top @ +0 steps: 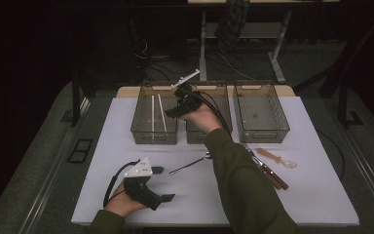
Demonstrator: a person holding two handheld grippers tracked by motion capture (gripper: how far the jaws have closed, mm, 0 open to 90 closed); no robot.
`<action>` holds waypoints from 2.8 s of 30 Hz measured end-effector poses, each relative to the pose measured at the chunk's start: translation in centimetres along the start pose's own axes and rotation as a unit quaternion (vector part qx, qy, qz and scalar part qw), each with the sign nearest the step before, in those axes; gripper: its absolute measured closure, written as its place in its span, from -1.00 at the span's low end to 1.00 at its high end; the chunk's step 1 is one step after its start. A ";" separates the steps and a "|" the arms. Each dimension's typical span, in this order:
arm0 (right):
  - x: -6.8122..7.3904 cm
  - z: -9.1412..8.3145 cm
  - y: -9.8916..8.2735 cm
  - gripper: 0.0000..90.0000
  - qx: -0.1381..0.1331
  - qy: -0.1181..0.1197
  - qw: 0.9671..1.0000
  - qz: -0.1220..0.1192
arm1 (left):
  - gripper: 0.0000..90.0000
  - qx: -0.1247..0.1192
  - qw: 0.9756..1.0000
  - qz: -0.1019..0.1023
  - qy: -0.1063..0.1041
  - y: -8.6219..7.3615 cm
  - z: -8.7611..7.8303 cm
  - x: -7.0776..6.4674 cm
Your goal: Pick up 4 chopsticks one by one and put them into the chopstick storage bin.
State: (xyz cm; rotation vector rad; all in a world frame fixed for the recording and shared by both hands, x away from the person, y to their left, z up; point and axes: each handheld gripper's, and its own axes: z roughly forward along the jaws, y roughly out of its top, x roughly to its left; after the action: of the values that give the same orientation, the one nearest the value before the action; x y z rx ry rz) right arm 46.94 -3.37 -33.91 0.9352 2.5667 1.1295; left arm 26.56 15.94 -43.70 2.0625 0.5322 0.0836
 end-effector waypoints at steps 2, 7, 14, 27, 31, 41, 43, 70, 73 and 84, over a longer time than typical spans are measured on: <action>-0.1 -0.6 -0.5 -0.40 -0.005 0.006 1.000 0.000 | -1.00 0.001 1.000 0.000 0.000 0.0 0.0 0.0; -0.3 -2.5 -1.9 -0.41 -0.020 0.010 1.000 -0.007 | -1.00 0.001 1.000 -0.002 0.002 0.0 0.0 0.0; -0.9 -4.5 -3.8 -0.42 -0.036 0.016 0.999 -0.010 | -1.00 0.005 1.000 -0.003 0.001 -0.1 0.2 0.0; -0.8 -7.5 -7.7 -0.43 -0.054 0.025 0.998 -0.018 | -1.00 0.007 1.000 -0.005 0.003 -0.1 0.3 0.0; -0.8 -8.4 -9.1 -0.43 -0.054 0.022 0.998 -0.018 | -1.00 0.009 1.000 -0.006 0.003 -0.1 0.3 0.0; -0.9 -10.6 -13.2 -0.43 -0.054 0.017 0.998 -0.011 | -1.00 0.012 1.000 -0.007 0.005 -0.2 0.4 0.0; -0.8 -10.9 -14.1 -0.43 -0.052 0.017 0.998 -0.010 | -1.00 0.013 1.000 -0.007 0.006 -0.2 0.4 0.0; 1.1 -9.5 -21.6 -0.13 0.015 -0.007 0.999 0.031 | -1.00 0.019 1.000 -0.002 0.011 -0.1 0.4 -0.3; 1.0 -8.9 -21.6 -0.03 0.020 -0.010 0.999 0.036 | -1.00 0.018 1.000 -0.002 0.011 -0.1 0.4 -0.3; 0.3 -7.2 -21.4 0.33 0.027 -0.026 0.998 0.056 | -1.00 0.018 1.000 -0.003 0.010 -0.1 0.4 -0.3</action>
State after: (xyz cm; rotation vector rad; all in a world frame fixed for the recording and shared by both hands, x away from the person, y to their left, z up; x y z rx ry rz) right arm 33.63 -18.44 -44.24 1.1193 2.5432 1.0539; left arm 26.40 15.57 -43.98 2.0980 0.5547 0.0911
